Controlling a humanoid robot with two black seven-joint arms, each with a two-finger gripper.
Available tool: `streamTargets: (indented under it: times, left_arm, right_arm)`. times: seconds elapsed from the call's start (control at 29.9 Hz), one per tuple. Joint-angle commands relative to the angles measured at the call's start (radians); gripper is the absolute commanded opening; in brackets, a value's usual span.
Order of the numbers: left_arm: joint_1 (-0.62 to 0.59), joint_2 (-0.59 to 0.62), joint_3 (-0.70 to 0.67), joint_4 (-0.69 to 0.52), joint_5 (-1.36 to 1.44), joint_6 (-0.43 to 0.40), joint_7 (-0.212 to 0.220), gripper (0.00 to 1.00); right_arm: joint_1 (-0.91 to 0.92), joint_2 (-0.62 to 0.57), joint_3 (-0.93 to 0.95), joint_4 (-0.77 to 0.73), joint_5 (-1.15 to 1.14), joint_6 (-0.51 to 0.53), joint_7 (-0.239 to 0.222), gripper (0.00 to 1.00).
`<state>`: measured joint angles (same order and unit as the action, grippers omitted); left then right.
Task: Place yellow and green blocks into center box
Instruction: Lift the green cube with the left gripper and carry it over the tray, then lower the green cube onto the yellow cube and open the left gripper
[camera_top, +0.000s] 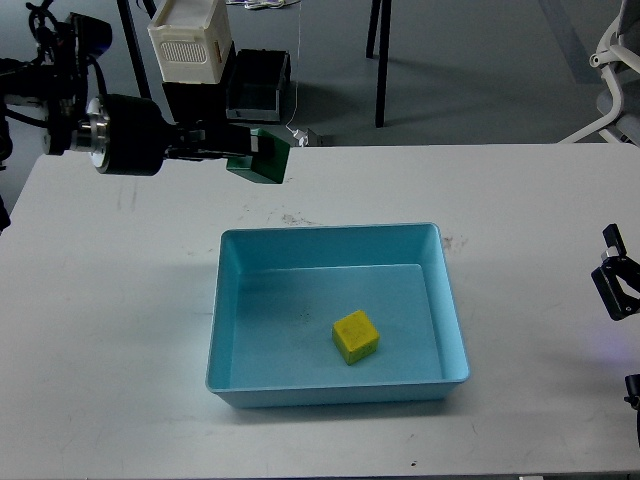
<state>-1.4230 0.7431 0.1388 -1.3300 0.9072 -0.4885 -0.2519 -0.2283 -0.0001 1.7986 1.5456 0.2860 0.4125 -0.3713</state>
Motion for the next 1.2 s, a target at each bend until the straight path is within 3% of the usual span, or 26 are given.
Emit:
streamTargets:
  times: [0.0,0.23,0.47,0.7,0.8,0.87,0.9,1.0,1.17]
  left_arm:
    - [-0.01,-0.174,0.068,0.064,-0.004,0.0,-0.001,0.01]
    - [-0.022,-0.34,0.197,0.101,0.042,0.0,-0.003,0.01]
    - [-0.02,-0.38,0.284,0.11,0.13,0.0,-0.007,0.02]
    - [-0.011,-0.419,0.317,0.124,0.13,0.0,-0.001,0.14]
    - [-0.007,-0.447,0.335,0.153,0.128,0.0,-0.003,0.26]
    - [-0.005,-0.45,0.335,0.164,0.128,0.0,-0.007,0.55]
    - [-0.005,-0.45,0.335,0.164,0.125,0.0,-0.01,0.61]
    - [-0.007,-0.452,0.332,0.169,0.119,0.0,-0.017,0.74]
    - [-0.008,-0.446,0.326,0.169,0.119,0.0,-0.061,0.81]
  right_arm:
    - [0.003,0.0,0.011,-0.004,0.001,-0.001,0.002,1.0]
    - [0.001,0.0,0.015,-0.033,0.001,0.002,0.002,1.0]
    - [0.001,0.0,0.005,-0.038,-0.001,0.002,0.002,1.0]
    - [0.003,0.0,-0.001,-0.039,-0.001,0.002,0.002,1.0]
    - [0.003,0.0,0.002,-0.041,-0.001,0.002,0.002,1.0]
    - [0.003,0.0,0.007,-0.041,-0.001,0.003,0.002,1.0]
    - [0.003,0.0,0.008,-0.041,-0.001,0.003,0.002,1.0]
    - [0.003,0.0,0.012,-0.042,-0.001,0.005,0.002,1.0]
    - [0.003,0.0,0.007,-0.041,-0.001,0.005,0.002,1.0]
